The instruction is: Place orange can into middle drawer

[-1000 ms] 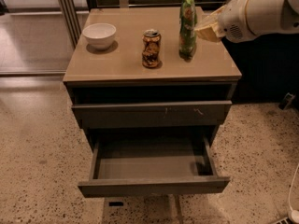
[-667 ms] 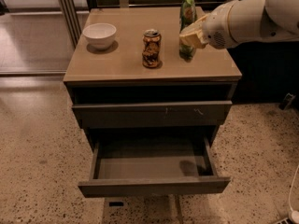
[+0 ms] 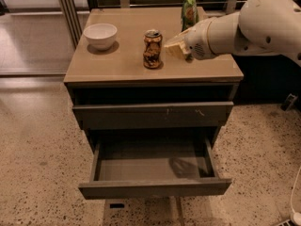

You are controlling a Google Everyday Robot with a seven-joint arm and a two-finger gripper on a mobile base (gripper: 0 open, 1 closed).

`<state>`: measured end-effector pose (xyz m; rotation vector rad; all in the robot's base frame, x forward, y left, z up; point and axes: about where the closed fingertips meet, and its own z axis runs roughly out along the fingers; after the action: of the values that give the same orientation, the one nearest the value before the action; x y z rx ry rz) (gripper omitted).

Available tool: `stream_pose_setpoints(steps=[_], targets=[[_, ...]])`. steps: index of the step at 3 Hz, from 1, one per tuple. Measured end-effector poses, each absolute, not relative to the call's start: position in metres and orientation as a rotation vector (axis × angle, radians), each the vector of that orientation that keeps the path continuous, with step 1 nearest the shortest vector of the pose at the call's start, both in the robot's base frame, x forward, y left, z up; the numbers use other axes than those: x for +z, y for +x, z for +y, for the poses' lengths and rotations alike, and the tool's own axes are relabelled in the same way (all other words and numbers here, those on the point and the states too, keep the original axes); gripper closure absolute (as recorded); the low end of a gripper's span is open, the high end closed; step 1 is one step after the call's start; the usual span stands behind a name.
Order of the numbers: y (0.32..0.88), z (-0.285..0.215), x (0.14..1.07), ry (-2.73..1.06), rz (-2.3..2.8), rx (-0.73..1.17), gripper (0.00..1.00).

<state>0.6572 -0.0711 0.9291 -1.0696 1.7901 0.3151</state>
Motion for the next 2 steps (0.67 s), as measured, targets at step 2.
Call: stream_pose_setpoints(steps=[2], targets=[[0.676,-0.070,0.895,-1.010,1.811,0.298,0.25]])
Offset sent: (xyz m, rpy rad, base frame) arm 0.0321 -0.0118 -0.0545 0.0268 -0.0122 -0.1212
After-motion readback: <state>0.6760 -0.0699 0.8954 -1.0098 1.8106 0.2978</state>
